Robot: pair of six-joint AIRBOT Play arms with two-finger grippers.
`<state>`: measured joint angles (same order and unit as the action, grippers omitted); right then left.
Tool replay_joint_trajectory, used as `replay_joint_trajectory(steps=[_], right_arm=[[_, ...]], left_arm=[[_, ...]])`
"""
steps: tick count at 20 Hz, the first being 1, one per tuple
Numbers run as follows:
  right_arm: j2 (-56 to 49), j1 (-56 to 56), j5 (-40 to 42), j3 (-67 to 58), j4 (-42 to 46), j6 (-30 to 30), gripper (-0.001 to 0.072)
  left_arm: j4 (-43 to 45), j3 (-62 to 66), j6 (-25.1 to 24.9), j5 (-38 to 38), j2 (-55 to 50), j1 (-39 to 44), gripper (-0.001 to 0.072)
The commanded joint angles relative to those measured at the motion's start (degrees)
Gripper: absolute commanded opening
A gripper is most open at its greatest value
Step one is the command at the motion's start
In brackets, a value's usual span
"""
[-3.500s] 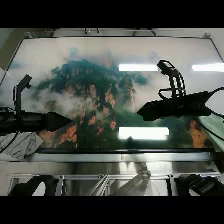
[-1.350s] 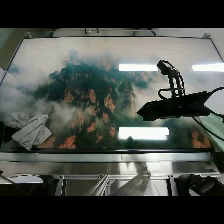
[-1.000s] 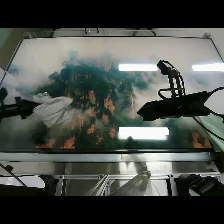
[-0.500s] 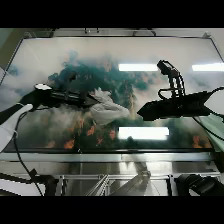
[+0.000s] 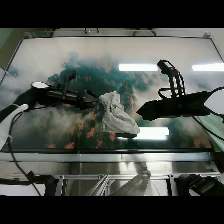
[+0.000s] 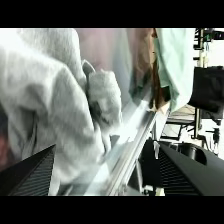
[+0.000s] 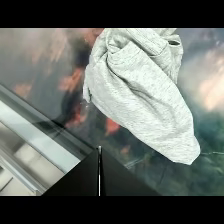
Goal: Fold the shirts.
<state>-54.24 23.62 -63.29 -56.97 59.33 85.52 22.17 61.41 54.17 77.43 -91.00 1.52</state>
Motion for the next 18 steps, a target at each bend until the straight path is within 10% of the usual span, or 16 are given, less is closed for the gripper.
replay_joint_trajectory(steps=[1, 3, 4, 5, 6, 13, 16, 17, 18], right_arm=[[-2.08, -0.22, 0.07, 0.0, 2.97, 0.02, 0.0018], [-6.08, -0.2, 1.73, 0.0, 5.44, -0.55, 0.0022], [-8.76, -0.2, 2.8, -0.02, 5.31, -0.83, 0.0142], [-11.26, -0.17, 3.58, -0.02, 4.59, -0.81, 0.0498], [-13.86, -0.2, 4.04, -0.02, 3.41, -0.87, 0.0696], [-30.36, -0.2, 4.98, -0.04, -4.33, -18.45, 0.0689], [-31.74, -0.2, 7.34, -0.07, -4.31, -24.83, 0.0456], [-31.71, -0.2, 8.57, -0.24, -4.31, -24.94, 0.0423], [-31.71, -0.2, 8.63, -0.87, -4.33, -25.53, 0.0136]], left_arm=[[19.1, -4.42, 9.92, 5.27, 7.87, -5.97, 0.0667], [21.07, -10.1, 10.45, 3.69, 11.87, -5.4, 0.0667], [19.91, -12.76, 10.4, 1.55, 13.46, -4.24, 0.0667], [18.58, -15.17, 10.4, -1.68, 14.71, -2.54, 0.0667], [16.7, -17.25, 10.38, -4.83, 15.23, -0.81, 0.0667], [3.72, -14.67, 2.19, -9.4, 1.4, 12.22, 0.0559], [3.69, -8.35, 2.01, -8.13, -5.46, 14.49, 0.0557], [3.69, -6.27, 2.01, -7.06, -7.19, 14.99, 0.0411], [3.72, -4.31, 1.9, -5.42, -8.57, 15.28, 0.0097]])
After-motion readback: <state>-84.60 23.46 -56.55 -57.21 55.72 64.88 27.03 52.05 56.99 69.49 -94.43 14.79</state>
